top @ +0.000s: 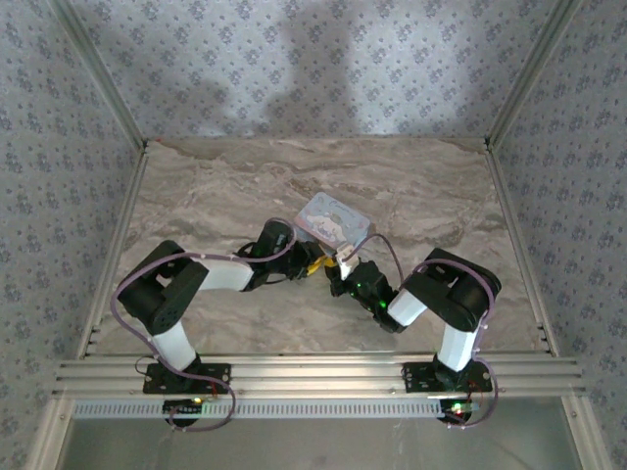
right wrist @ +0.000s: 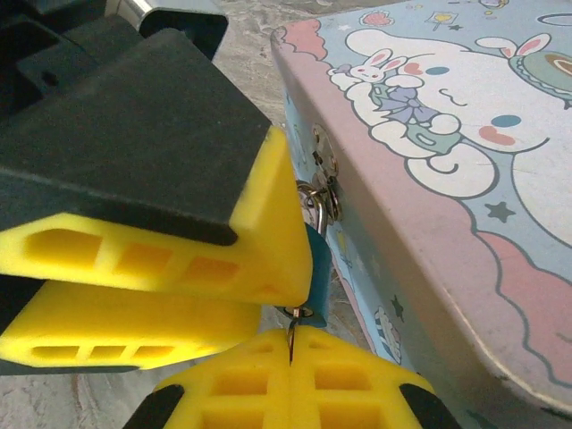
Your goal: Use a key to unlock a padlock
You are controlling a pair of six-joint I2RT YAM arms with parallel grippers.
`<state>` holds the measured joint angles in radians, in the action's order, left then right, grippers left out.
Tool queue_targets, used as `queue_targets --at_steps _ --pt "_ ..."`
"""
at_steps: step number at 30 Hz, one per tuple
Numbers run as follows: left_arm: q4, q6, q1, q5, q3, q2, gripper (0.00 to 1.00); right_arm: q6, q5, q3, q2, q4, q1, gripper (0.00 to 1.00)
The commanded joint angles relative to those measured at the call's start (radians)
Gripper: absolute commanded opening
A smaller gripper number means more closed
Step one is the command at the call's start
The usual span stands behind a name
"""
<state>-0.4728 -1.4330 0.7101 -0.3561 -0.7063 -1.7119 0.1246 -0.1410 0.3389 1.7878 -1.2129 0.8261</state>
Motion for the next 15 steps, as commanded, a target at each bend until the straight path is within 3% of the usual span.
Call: queue_targets --at_steps 1,7,15 --pt "0.066 0.028 -0.013 -0.012 0.012 0.059 0.38 0.038 -0.003 -0.004 0.0 -0.035 -0.011 0.0" --pt "0.152 0.082 -0.052 0.0 0.013 0.136 0.56 0.108 0.04 -0.003 -0.018 -0.018 -0.029 0.0" --pt "0.314 0.208 -0.155 0.016 -0.017 0.241 0.66 0.251 0.087 -0.014 -0.062 0.002 -0.062 0.0"
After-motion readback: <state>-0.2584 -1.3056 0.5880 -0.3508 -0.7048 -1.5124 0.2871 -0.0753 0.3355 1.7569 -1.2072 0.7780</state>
